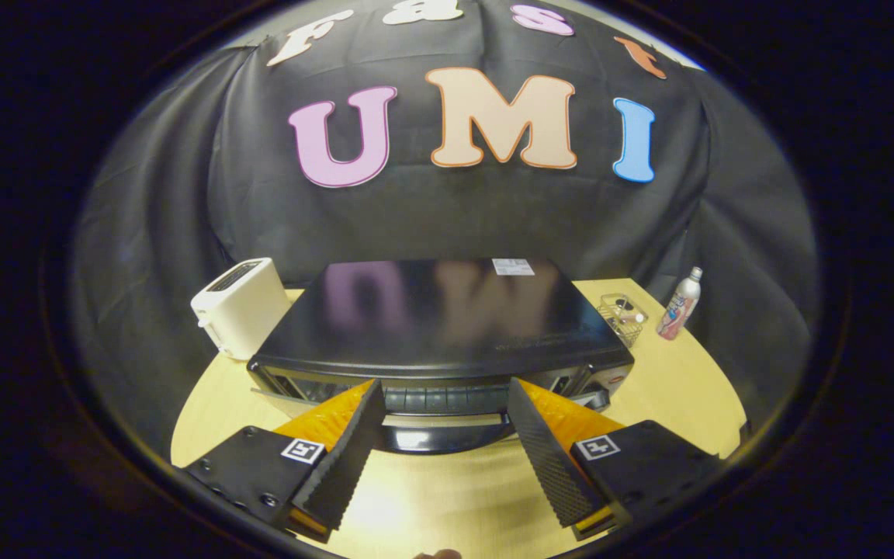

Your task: Open the toaster oven, put the food inside, and close the toaster oven door.

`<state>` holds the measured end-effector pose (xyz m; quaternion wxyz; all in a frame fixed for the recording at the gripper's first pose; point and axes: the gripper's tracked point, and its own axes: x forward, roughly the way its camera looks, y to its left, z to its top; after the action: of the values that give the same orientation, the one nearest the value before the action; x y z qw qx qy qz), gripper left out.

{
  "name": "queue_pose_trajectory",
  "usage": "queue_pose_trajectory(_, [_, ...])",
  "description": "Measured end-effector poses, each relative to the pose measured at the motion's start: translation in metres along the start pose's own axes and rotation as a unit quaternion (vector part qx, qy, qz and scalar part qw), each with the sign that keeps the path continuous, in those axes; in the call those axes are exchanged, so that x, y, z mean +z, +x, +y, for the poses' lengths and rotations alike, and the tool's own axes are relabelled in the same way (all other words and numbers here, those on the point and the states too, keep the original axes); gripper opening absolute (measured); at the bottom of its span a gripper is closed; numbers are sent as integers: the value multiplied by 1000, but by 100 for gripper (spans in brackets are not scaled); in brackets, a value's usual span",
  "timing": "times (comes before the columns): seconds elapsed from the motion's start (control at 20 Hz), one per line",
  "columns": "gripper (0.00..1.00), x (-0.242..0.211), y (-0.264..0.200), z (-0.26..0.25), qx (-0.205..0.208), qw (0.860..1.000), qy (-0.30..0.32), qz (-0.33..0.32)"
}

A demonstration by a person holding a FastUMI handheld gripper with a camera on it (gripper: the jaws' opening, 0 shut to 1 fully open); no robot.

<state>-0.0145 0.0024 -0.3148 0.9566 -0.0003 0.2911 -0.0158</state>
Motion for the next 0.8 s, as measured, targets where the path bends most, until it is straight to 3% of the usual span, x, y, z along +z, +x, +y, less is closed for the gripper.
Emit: queue_pose_trajectory(0.8, [100,-116,-51,-6,16,995,-14,99])
